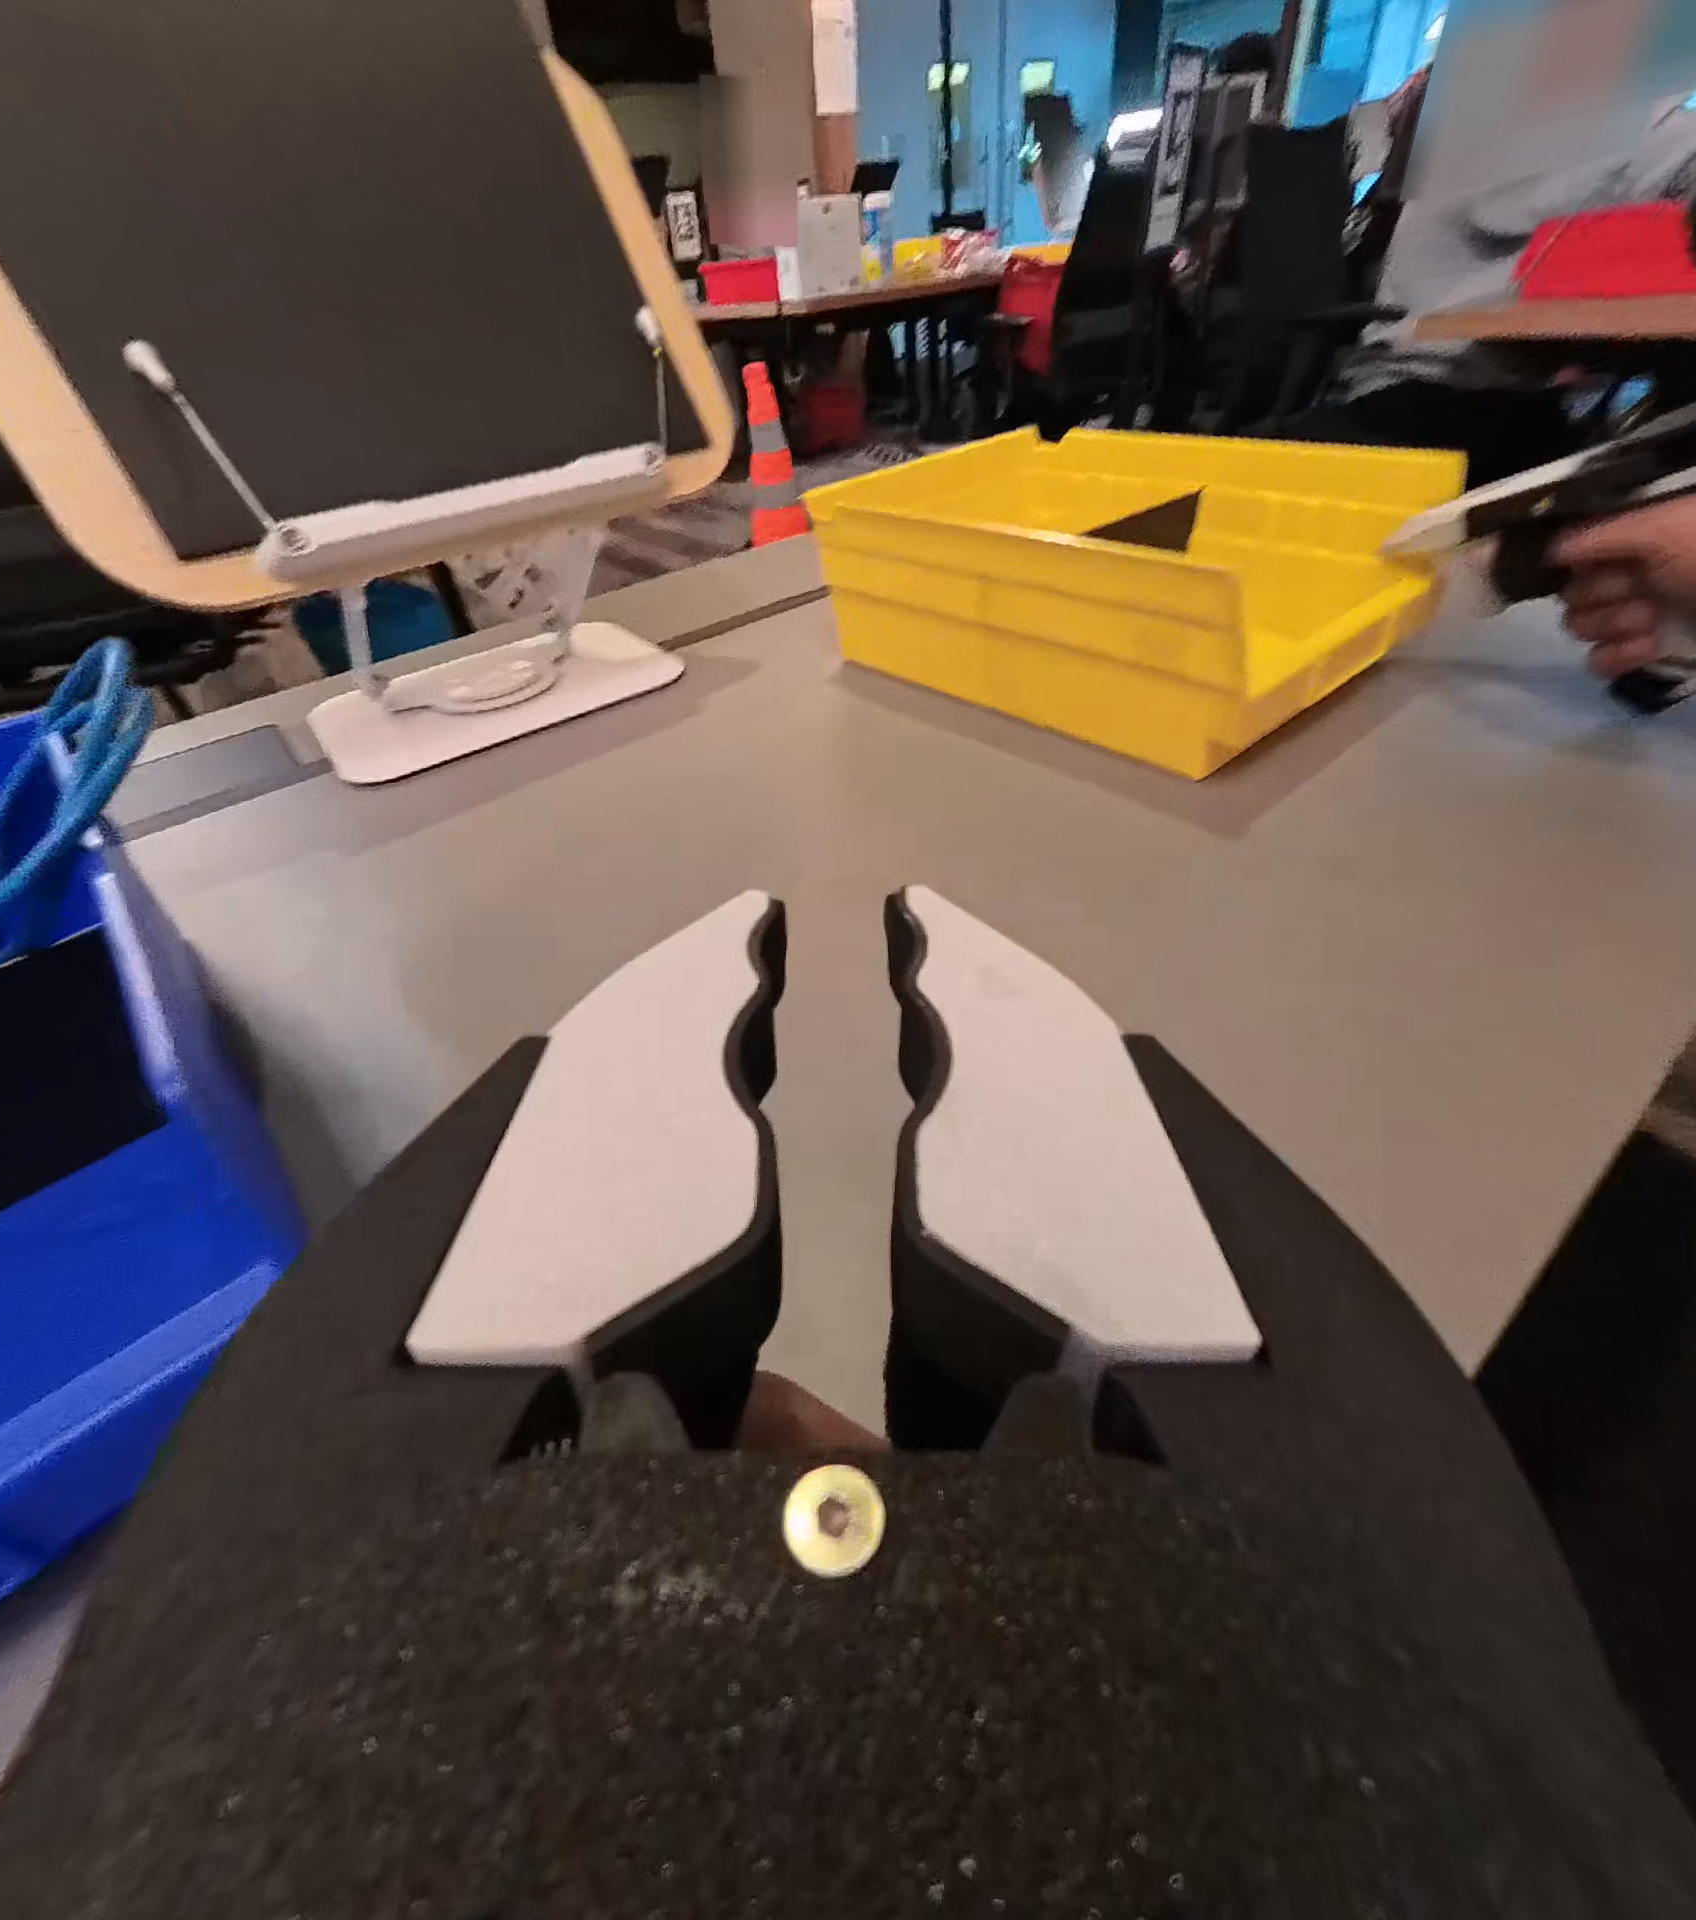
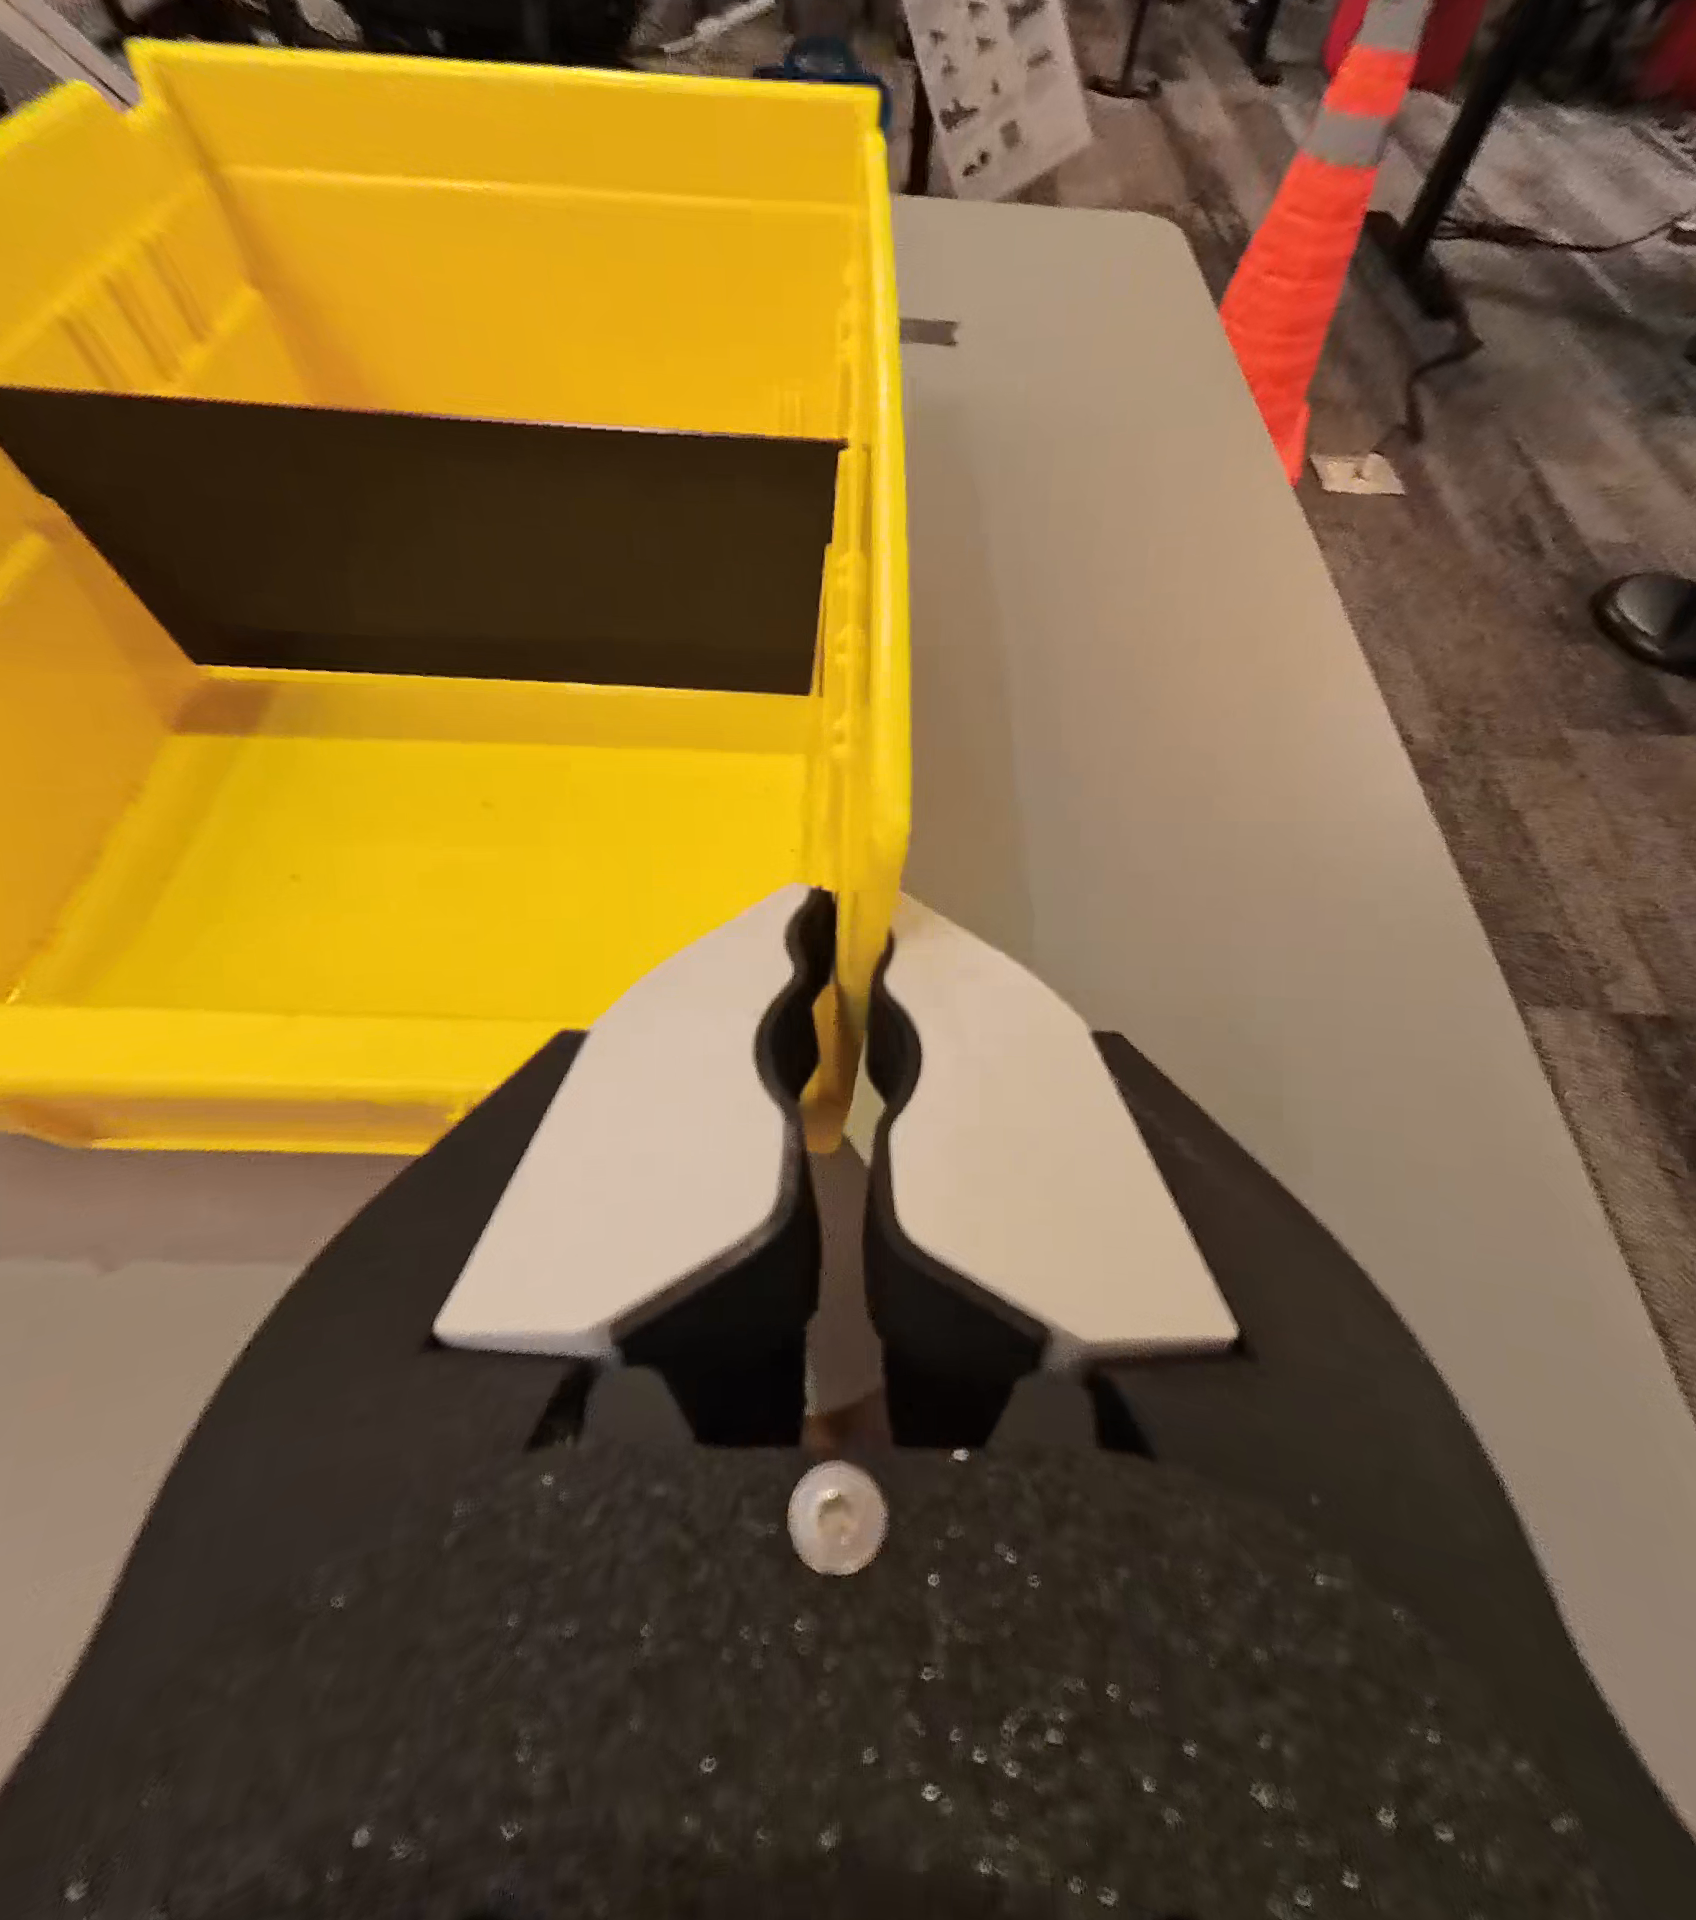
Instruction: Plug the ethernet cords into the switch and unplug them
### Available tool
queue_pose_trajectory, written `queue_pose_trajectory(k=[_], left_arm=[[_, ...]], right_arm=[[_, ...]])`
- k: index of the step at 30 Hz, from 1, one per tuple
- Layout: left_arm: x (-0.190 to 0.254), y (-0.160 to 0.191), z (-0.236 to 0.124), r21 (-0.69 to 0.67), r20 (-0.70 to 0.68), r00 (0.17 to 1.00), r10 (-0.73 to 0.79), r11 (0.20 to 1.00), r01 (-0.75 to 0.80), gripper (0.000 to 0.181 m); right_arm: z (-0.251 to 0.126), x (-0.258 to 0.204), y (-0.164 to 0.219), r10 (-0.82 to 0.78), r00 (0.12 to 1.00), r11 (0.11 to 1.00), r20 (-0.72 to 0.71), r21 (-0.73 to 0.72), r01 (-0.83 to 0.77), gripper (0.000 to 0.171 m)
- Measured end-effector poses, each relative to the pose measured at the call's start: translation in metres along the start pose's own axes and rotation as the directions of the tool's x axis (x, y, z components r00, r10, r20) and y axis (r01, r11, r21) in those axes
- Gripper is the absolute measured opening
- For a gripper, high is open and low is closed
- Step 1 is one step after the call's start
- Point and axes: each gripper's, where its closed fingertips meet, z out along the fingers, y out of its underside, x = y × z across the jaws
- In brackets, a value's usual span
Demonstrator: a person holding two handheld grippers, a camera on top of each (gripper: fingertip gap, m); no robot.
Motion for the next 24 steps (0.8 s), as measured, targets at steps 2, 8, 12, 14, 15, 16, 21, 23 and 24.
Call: queue_pose_trajectory(k=[2, 8, 12, 14, 15, 16, 21, 23, 24], left_arm=[[-0.011, 0.008, -0.002, -0.035, 0.03, 0.999, 0.026, 0.999, -0.025, 0.018], [-0.031, 0.017, 0.0, -0.082, 0.08, 0.996, 0.028, 0.996, -0.022, 0.019], [-0.032, 0.029, 0.007, -0.145, 0.053, 0.998, -0.035, 0.989, 0.043, 0.024], [-0.028, 0.031, 0.009, -0.161, 0.002, 0.996, -0.094, 0.983, 0.093, 0.025], [-0.026, 0.031, 0.008, -0.171, -0.028, 0.991, -0.128, 0.978, 0.121, 0.026], [-0.023, 0.031, 0.007, -0.194, -0.068, 0.984, -0.162, 0.97, 0.147, 0.028], [-0.054, 0.015, -0.008, -0.416, -0.205, 0.969, -0.141, 0.908, 0.044, 0.047], [-0.096, -0.002, -0.007, -0.492, -0.187, 0.977, -0.1, 0.87, -0.004, 0.053], [-0.12, -0.013, -0.003, -0.518, -0.164, 0.982, -0.089, 0.855, -0.009, 0.053]], right_arm=[[0.0, -0.001, 0.0, 0.052, 0.998, 0.999, 0.038, 0.011, -0.052, 0.003], [-0.01, -0.002, 0.005, 0.027, 1.0, 1.0, 0.012, 0.014, -0.028, 0.003], [-0.024, 0.004, 0.003, 0.029, 0.999, 0.999, -0.039, 0.021, -0.028, 0.029], [-0.047, 0.005, -0.006, 0.049, 0.994, 0.997, -0.096, 0.057, -0.044, 0.034], [-0.06, -0.001, -0.013, 0.059, 0.993, 0.995, -0.103, 0.091, -0.049, 0.034], [-0.072, -0.012, -0.021, 0.071, 0.993, 0.99, -0.09, 0.128, -0.059, 0.034], [-0.097, -0.144, -0.019, 0.132, 0.918, 0.97, 0.373, 0.144, -0.197, 0.032], [-0.098, -0.201, -0.004, 0.142, 0.821, 0.975, 0.553, 0.067, -0.214, 0.032], [-0.097, -0.222, 0.001, 0.133, 0.792, 0.978, 0.596, 0.052, -0.203, 0.032]])
